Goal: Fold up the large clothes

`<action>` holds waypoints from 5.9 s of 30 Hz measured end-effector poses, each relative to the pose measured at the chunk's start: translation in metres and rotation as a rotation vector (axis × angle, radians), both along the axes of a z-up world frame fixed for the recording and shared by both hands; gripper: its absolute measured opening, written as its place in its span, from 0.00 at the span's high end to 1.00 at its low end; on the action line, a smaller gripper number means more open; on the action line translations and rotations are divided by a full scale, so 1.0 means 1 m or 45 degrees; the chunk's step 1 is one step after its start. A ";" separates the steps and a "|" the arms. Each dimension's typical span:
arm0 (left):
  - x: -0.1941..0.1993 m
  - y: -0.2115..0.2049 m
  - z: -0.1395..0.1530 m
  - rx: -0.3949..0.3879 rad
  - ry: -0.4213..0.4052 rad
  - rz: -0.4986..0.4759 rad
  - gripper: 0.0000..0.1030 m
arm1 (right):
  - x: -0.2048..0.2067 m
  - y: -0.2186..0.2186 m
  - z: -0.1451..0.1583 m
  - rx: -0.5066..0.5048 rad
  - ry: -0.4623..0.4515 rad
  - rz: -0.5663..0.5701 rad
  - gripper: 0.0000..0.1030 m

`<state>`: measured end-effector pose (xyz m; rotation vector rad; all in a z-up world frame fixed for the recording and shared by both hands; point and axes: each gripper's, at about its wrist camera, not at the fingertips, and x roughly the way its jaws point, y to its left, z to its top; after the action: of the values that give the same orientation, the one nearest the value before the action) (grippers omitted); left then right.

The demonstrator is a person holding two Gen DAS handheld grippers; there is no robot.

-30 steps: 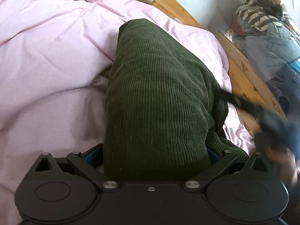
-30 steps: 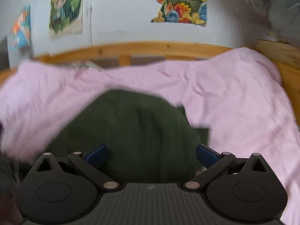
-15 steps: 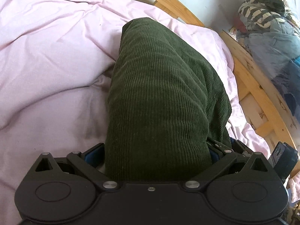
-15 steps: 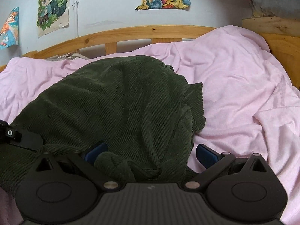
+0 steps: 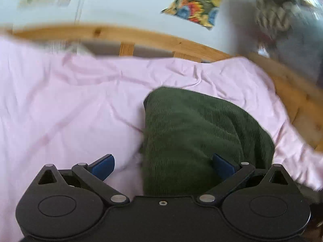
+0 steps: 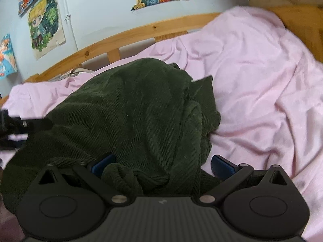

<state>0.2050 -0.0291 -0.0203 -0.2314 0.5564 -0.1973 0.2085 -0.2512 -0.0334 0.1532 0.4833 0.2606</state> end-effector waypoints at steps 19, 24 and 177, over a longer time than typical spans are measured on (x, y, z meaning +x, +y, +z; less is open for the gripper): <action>-0.028 0.017 0.004 -0.258 0.029 -0.005 0.01 | -0.023 -0.008 0.046 0.030 -0.018 0.065 0.00; -0.057 0.005 -0.001 -0.122 0.079 -0.105 0.00 | -0.028 -0.006 0.055 -0.018 0.008 0.254 0.00; 0.016 0.092 -0.005 -0.724 0.304 -0.396 0.09 | 0.016 0.004 0.074 0.491 -0.364 0.216 0.55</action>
<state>0.2207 0.0625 -0.0253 -0.7287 0.7656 -0.6376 0.2241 -0.2472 0.0409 0.4456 0.1571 0.5338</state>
